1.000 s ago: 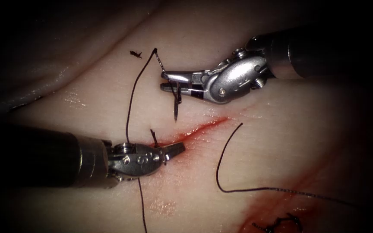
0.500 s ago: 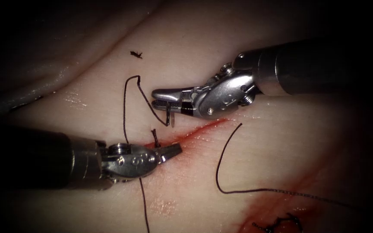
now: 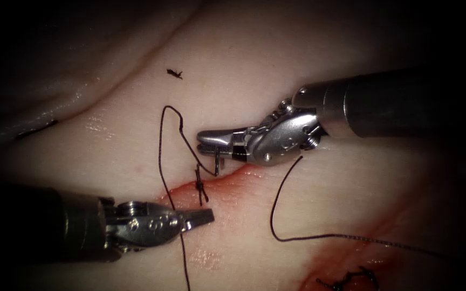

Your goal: Wound Closure

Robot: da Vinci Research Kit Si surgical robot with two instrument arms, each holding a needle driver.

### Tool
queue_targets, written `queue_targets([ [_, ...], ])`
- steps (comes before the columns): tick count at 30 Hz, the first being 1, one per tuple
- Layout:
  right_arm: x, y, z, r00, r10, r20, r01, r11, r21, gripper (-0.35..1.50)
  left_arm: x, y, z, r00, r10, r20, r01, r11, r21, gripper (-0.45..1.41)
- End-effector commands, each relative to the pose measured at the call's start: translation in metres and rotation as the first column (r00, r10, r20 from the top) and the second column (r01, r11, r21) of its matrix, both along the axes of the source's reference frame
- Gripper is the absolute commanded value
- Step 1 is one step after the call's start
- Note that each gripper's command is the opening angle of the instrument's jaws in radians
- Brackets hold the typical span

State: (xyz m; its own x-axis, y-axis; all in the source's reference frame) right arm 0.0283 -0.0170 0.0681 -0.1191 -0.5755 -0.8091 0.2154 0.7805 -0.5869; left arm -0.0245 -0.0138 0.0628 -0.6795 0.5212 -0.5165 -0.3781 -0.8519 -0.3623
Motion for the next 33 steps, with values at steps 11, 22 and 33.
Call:
queue_targets([
  [11, 0.0001, -0.0031, 0.0035, 0.999, -0.020, 0.026, 0.018, 0.997, 0.071, -0.35, 0.0004, -0.0005, 0.0014, 1.000, -0.005, -0.008, 0.005, 1.000, 0.030, -0.45],
  [22, -0.0005, -0.0035, 0.0035, 0.999, -0.029, 0.037, 0.024, 0.992, 0.124, -0.35, 0.0004, -0.0003, 0.0016, 1.000, -0.002, -0.004, 0.002, 1.000, 0.031, -0.45],
  [33, -0.0004, -0.0064, 0.0052, 0.997, -0.053, 0.047, 0.045, 0.987, 0.156, -0.35, 0.0006, -0.0002, 0.0016, 1.000, -0.003, -0.009, 0.003, 1.000, 0.026, -0.45],
])
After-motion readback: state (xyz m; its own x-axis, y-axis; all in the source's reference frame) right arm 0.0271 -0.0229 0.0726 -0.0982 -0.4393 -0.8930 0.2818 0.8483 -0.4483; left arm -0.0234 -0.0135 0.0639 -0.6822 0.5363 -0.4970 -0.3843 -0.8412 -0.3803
